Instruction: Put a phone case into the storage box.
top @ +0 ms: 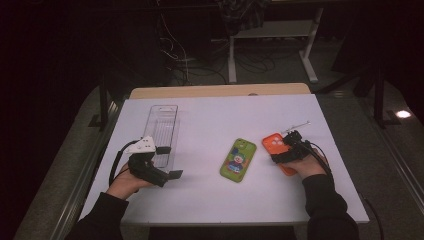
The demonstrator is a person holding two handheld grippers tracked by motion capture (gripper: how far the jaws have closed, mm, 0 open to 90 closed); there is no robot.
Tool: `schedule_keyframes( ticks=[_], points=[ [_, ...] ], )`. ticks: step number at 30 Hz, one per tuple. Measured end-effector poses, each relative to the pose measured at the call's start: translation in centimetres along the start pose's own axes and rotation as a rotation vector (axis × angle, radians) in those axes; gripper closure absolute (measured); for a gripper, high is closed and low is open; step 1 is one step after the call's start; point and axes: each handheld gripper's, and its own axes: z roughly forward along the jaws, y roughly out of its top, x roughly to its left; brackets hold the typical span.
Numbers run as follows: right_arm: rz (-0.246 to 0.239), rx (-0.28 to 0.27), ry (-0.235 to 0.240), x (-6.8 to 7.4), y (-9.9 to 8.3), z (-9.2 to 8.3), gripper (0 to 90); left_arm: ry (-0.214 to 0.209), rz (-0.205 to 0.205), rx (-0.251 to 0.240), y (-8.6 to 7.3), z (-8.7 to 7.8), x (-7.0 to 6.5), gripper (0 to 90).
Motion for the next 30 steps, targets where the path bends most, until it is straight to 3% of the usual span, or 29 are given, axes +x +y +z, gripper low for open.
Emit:
schedule_keyframes(
  ticks=[3,7,14,26,30],
  points=[
    [0.002,-0.005,0.028,-0.4,0.4,-0.4,15.1,-0.004,-0.007,-0.002,0.4,0.2,0.0,1.5],
    [-0.030,-0.003,0.024,-0.4,1.2,-1.1,15.1,-0.009,-0.027,-0.012,1.0,0.5,0.1,1.5],
    [-0.059,0.003,0.069,-0.2,1.9,-2.2,15.1,-0.031,-0.012,-0.010,2.4,1.1,0.4,1.5],
    [-0.246,0.006,0.170,2.1,3.7,-3.4,15.0,-0.058,0.025,0.005,4.6,3.3,0.6,1.5],
    [-0.293,-0.011,0.230,2.6,4.5,-3.6,15.0,-0.072,0.063,0.022,5.5,3.9,0.6,1.5]
  ],
)
